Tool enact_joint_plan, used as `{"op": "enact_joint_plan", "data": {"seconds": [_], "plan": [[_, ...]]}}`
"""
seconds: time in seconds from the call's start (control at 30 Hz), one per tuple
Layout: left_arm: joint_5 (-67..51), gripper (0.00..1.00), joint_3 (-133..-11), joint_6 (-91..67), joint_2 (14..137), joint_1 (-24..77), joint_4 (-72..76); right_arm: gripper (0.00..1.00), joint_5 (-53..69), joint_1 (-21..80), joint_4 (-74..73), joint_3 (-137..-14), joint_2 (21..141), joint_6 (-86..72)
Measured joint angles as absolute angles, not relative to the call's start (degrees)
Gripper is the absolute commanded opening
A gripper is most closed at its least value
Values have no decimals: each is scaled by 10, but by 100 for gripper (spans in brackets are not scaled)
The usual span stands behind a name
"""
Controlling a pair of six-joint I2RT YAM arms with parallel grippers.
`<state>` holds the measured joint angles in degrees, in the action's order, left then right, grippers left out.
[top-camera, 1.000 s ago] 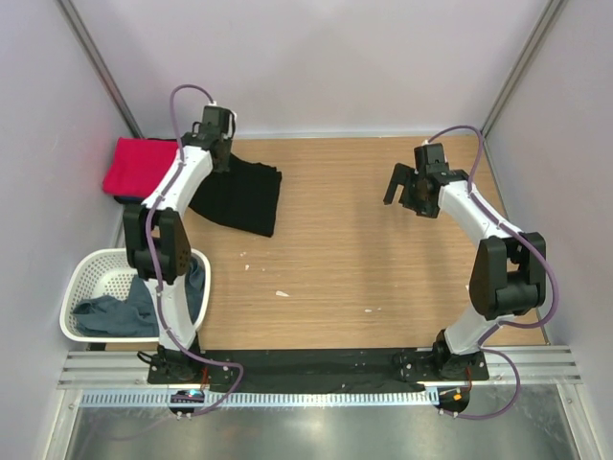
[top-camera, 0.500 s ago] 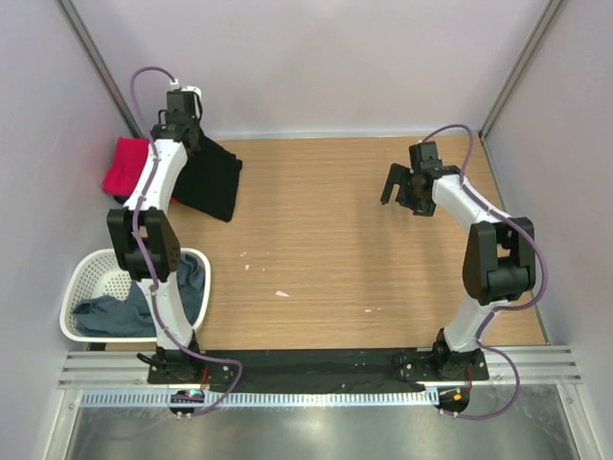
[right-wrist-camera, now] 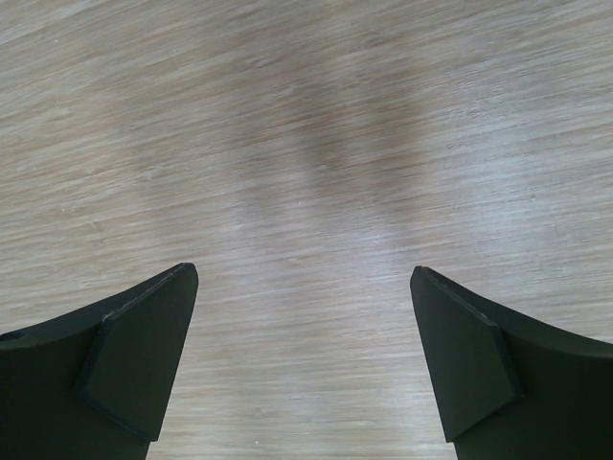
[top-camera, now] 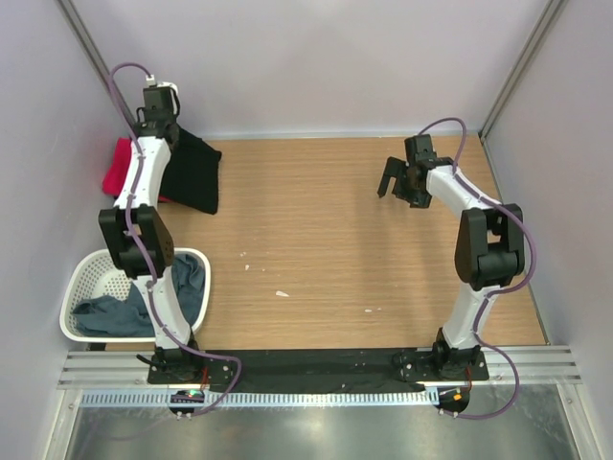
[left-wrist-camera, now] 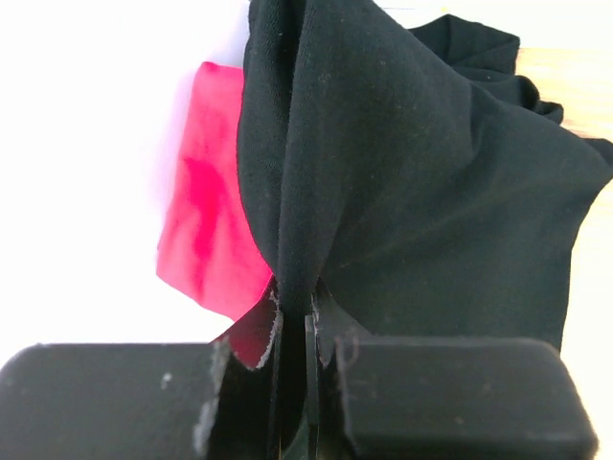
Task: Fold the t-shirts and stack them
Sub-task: Neatly place the folded tshirt to the corner
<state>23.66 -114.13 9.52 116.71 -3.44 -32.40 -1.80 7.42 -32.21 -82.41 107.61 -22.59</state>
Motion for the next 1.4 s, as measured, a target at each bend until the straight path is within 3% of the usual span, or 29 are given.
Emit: {"op": "enact_joint_plan", "data": {"seconds": [0.47,1.4], "plan": [[304,0,-1216,112,1189,-31,-323,100,-11,74,-327,-857,1124,-226],[335,0,-1182,98,1190,-31,-267,100,14,74,-350,-901,1166,-221]]}}
